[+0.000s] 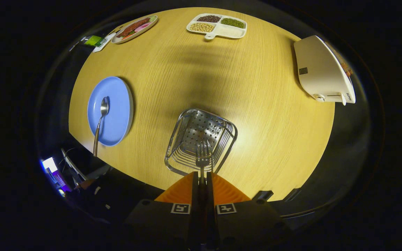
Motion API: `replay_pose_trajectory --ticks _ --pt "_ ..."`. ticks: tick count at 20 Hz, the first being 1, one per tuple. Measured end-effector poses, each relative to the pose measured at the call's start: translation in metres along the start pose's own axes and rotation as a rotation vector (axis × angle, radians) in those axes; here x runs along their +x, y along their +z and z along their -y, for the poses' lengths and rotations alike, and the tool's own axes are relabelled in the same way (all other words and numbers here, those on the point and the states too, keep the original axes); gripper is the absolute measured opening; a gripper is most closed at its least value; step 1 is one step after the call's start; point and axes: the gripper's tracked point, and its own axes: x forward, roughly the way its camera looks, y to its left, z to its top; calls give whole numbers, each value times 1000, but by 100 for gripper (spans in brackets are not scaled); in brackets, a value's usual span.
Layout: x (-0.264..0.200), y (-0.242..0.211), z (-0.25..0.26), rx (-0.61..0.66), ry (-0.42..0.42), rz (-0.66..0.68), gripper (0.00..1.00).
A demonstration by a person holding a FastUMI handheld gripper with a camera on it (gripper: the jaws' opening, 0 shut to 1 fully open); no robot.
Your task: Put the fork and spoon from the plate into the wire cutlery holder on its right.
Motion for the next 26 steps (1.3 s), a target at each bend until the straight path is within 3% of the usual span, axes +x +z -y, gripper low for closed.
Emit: replay_pose_trajectory --ticks 8,14,15,19,26 --pt "-13 12 -4 54 30 135 15" --pt "-41 21 -46 93 144 272 20" --pt "-46 21 -56 92 165 288 33" --pt "-59 21 -105 102 254 328 56" --pt "-50 28 -215 107 405 326 59"
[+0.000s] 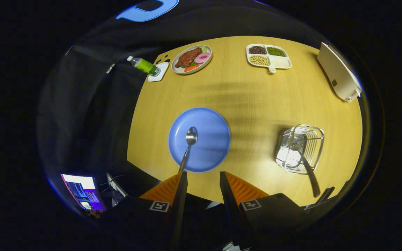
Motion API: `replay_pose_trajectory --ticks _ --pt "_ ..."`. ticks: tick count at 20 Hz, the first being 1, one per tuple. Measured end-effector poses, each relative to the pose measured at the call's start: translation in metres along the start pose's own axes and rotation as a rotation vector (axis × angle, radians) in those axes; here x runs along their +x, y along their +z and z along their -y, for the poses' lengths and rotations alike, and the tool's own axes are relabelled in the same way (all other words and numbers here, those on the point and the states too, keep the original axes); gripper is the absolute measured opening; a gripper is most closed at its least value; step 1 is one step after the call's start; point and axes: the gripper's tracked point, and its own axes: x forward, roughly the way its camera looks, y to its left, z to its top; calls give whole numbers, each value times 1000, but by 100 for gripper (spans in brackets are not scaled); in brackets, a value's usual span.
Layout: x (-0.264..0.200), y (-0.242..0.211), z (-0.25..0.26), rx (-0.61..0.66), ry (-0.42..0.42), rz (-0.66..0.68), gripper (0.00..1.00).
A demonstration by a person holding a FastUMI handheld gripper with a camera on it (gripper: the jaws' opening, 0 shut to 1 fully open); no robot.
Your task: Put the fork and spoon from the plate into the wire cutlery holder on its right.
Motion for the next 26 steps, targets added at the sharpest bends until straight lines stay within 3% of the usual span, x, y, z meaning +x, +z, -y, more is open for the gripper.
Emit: replay_pose_trajectory --ticks 6,11,19,21,23,25,26 --pt "69 -14 -43 33 20 -44 59" --pt "125 -17 -37 50 -55 -62 59" --pt "175 -31 -22 90 -162 -103 59" --pt "179 -36 -16 93 -198 -109 29" --pt "177 -31 -13 96 -214 -100 30" --pt "180 -33 -12 99 -210 -109 13" --pt "180 -33 -12 101 -209 -109 14"
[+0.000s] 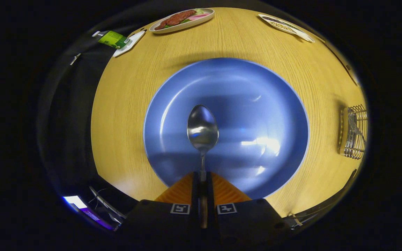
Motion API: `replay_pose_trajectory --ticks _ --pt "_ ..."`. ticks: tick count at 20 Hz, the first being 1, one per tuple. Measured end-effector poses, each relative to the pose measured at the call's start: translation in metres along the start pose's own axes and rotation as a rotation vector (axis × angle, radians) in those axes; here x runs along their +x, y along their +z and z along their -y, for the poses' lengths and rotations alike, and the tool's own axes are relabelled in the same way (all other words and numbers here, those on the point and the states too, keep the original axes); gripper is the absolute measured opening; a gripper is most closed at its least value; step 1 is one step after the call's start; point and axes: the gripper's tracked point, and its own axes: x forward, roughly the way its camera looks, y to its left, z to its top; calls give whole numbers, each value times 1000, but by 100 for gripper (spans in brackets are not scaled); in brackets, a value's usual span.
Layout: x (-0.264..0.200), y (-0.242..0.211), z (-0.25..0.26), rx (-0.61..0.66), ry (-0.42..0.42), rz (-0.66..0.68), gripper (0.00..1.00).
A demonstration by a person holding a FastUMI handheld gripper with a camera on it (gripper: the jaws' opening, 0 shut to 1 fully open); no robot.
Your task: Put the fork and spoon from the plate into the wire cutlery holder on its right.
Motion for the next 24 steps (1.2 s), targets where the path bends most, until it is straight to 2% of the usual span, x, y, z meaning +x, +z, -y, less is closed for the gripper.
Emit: replay_pose_trajectory --ticks 3,11,16,20,24 --pt "-3 -1 1 -20 9 -1 8" --pt "-34 15 -1 21 110 68 7" --pt "-86 32 7 11 172 134 8" --pt "-139 45 33 -17 186 192 8" --pt "-186 50 62 25 241 213 7"
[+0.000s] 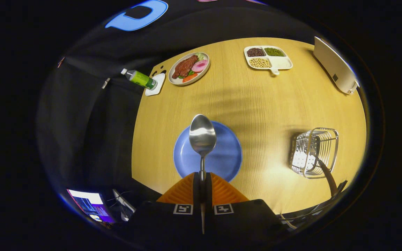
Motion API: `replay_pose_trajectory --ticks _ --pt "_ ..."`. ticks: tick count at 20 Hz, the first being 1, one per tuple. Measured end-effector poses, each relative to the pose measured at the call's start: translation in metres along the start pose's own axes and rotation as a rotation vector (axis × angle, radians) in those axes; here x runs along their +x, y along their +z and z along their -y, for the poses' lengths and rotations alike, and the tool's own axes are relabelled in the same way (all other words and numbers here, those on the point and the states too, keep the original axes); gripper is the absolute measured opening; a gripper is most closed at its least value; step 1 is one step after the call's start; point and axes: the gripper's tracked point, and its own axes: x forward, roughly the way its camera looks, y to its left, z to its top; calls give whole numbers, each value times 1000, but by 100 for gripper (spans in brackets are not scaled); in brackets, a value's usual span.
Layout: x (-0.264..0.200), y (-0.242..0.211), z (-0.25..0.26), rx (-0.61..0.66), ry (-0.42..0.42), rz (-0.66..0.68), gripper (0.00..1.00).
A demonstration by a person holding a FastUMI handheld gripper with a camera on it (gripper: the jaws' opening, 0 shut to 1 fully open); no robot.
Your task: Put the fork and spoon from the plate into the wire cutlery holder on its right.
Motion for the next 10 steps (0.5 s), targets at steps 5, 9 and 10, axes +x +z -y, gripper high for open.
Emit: replay_pose_trajectory --ticks 5,9,10 --pt "-47 9 63 -17 -72 -16 7" --pt "-77 1 115 -74 -186 -133 7" --pt "-81 -4 126 -86 -209 -180 7"
